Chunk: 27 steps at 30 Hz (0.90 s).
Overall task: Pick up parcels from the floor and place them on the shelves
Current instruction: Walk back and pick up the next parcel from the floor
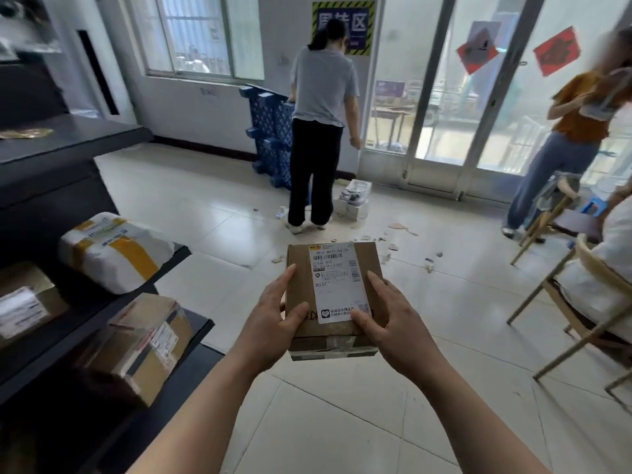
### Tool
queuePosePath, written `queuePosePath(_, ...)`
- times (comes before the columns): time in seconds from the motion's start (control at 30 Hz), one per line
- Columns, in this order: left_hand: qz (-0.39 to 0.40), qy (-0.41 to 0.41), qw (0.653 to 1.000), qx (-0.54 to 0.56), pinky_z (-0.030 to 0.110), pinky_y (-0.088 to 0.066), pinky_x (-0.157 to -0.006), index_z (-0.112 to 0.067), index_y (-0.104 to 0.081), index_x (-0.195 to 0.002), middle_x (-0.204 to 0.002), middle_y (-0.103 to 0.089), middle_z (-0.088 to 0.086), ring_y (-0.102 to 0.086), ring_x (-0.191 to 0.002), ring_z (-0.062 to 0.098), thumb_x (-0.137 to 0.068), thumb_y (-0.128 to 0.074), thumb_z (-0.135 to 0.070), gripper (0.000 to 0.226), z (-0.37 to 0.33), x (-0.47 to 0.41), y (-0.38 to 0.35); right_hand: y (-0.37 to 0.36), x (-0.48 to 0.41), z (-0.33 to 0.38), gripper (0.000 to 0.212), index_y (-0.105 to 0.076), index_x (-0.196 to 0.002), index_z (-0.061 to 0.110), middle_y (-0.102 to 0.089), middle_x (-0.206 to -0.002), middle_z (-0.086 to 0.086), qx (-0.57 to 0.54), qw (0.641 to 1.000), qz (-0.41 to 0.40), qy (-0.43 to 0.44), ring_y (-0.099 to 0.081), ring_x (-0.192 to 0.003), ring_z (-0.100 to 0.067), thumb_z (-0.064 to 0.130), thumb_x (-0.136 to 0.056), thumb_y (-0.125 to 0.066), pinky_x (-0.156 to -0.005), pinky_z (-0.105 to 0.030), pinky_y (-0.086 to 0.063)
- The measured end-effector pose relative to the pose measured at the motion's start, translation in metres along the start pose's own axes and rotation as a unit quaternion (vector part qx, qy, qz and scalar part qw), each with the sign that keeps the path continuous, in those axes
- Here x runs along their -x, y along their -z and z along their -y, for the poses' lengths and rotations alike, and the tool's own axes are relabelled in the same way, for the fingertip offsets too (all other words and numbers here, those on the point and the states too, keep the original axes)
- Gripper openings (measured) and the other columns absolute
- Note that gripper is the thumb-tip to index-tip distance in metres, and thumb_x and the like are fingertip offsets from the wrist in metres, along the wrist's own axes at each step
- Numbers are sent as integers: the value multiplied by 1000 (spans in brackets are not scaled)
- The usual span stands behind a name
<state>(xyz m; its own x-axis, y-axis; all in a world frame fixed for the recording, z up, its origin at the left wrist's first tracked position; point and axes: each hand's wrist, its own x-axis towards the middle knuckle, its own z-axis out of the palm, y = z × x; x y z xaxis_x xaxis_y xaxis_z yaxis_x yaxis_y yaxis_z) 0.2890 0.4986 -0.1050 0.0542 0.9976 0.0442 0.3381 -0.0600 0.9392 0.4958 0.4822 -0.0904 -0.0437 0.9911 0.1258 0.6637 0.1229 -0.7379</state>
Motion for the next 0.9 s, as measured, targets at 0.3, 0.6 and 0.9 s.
queuePosePath(0.3,-177,70,982,-13,11,-50,-65,-39,-35,-142,-132,-36,-15,-44,-116,8,-91,-60,-26,59,13,71,23,-42,-2,17,67,-30,-146,33,-34,-149,9,-36,988,111,99,-39,-133,-10,42,-87,-60,-109,-39,-39)
queuePosePath(0.6,-291,122,948,-39,13,-50,-76,-41,-33,-142,-136,-32,-13,-41,-120,9,-91,-59,-27,59,23,156,63,-92,28,66,63,-36,-144,31,-39,-144,4,-66,961,204,177,-43,-128,-14,34,-87,-63,-107,-36,-41)
queuePosePath(0.9,-403,145,902,-57,0,-41,-70,-38,-36,-143,-133,-36,-16,-43,-108,-4,-90,-61,-26,60,23,252,109,-141,78,132,62,-40,-142,27,-36,-149,4,-73,924,264,266,-39,-133,-12,31,-86,-66,-100,-15,-28)
